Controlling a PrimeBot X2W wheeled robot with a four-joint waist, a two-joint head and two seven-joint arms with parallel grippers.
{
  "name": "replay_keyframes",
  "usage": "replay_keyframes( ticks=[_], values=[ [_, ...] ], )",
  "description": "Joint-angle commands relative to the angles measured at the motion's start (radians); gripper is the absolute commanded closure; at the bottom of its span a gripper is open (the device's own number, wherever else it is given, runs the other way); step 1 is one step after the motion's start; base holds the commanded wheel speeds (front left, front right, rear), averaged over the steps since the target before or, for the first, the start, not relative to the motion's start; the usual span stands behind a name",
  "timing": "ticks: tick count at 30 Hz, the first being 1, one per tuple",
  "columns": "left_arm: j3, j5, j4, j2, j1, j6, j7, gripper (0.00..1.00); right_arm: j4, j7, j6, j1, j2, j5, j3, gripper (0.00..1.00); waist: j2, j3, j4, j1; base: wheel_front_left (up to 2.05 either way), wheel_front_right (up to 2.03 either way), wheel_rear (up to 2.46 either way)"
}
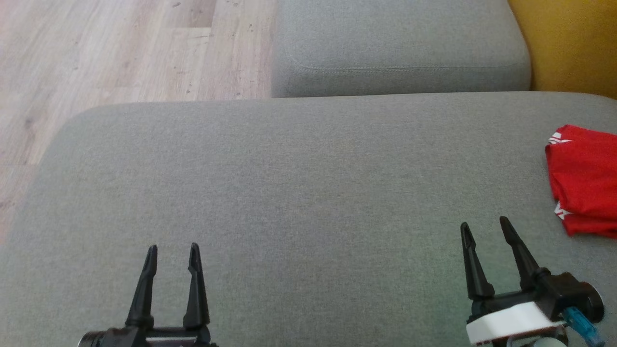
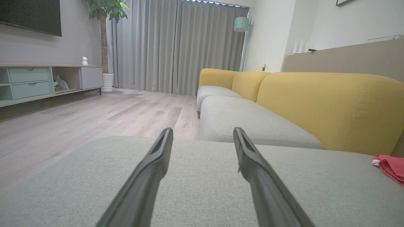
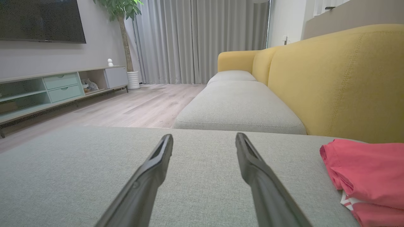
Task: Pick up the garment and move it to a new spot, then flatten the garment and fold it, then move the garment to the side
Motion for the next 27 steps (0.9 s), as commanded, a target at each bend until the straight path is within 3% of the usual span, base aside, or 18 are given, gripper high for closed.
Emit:
replay_keyframes(
  ticks=[1,2,3,7,27],
  values=[
    [0.032,0.013,-0.026,-0.003,-0.025,-0.001,-0.005,0.00,-0.037,-0.011,-0.001,-0.024,-0.001,-0.010,0.017,0.00,-0.0001,-0.001,-0.005,0.0000,0.00,0.00,0.00],
    [0.030,0.013,-0.026,-0.003,-0.024,-0.003,-0.005,0.00,-0.038,-0.011,-0.001,-0.024,-0.001,-0.011,0.017,0.00,-0.0001,-0.002,-0.008,0.0000,0.00,0.00,0.00],
    [0.000,0.007,0.004,0.000,0.003,-0.001,0.000,1.00,0.000,0.000,0.000,0.000,0.002,0.000,-0.001,1.00,-0.0001,-0.002,-0.007,0.0000,0.00,0.00,0.00],
    [-0.004,0.005,0.063,-0.001,0.013,0.000,0.000,1.00,0.057,0.002,0.000,0.016,0.003,0.003,0.005,1.00,-0.0001,-0.002,-0.010,0.0000,0.00,0.00,0.00],
    [0.020,-0.229,0.094,0.013,-0.034,-0.023,0.041,1.00,0.065,0.044,0.000,-0.020,-0.009,0.253,-0.004,1.00,-0.0001,0.005,-0.018,0.0000,0.00,0.00,0.00]
  ],
)
